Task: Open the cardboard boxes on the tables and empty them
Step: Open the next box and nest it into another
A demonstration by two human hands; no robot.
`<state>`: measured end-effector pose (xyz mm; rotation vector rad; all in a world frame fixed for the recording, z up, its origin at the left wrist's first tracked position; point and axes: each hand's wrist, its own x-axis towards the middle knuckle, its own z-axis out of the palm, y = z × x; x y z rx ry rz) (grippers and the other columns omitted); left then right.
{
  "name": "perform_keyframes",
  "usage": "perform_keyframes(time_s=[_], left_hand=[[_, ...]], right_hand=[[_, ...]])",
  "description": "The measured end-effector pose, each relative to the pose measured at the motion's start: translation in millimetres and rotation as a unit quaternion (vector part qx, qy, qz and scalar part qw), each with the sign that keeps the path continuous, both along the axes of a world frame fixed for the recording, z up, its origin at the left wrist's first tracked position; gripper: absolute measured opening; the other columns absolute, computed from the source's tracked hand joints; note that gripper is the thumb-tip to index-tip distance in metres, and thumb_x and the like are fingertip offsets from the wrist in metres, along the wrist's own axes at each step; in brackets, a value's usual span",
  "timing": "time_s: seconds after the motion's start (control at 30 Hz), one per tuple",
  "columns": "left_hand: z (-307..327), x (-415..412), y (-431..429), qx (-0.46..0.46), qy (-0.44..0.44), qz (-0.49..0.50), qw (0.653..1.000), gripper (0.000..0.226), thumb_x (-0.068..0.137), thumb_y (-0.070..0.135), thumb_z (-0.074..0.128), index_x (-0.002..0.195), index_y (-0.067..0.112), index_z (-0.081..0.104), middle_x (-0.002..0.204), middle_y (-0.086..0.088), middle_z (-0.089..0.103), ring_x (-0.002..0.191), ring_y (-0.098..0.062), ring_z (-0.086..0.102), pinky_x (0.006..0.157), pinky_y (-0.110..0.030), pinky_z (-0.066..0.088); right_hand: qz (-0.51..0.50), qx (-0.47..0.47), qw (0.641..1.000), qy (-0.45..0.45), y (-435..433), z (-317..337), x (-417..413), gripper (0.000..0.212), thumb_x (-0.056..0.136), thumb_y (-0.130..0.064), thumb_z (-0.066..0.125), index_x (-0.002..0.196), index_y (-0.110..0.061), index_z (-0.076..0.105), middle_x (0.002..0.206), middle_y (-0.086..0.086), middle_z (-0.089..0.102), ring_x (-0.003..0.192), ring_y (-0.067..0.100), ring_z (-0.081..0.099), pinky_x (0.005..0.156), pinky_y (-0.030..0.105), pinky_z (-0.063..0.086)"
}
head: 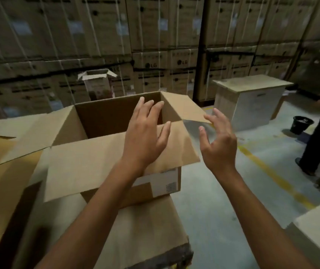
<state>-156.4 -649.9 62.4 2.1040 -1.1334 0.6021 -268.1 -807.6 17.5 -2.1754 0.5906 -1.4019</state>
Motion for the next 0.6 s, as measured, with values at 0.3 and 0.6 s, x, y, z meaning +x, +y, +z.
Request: perform_keyframes(time_s=[0.3,0.6], left_hand=[[2.4,14.4,-96.7,0.157,0.035,0.176,0.971,0.043,0.101,0.056,0.035,0.096,0.027,0.066,0.076,0.011,0.061,0.065,-0.006,0.056,0.055,-0.019,0.035],[-21.8,57.7,-69.7,0.036,-0.078,0.159,0.984,0.052,0.097,0.045,0.044,0.050,0.023,0.045,0.042,0.013,0.038,0.034,-0.005,0.029,0.040,-0.020,0.022]], right_hand=[[0.217,-0.007,0.946,0.241,-97.1,68.3,118.2,0.029,0.097,-0.028,0.060,0.123,-0.021,0.069,0.147,0.002,0.052,0.138,0.019,0.043,0.110,0.033,0.033],[0.305,0.026,0.911,0.277,-87.0,37.5,183.6,0.025,0.092,-0.044,0.048,0.088,-0.027,0.065,0.132,0.005,0.050,0.124,0.025,0.044,0.102,0.053,0.042]])
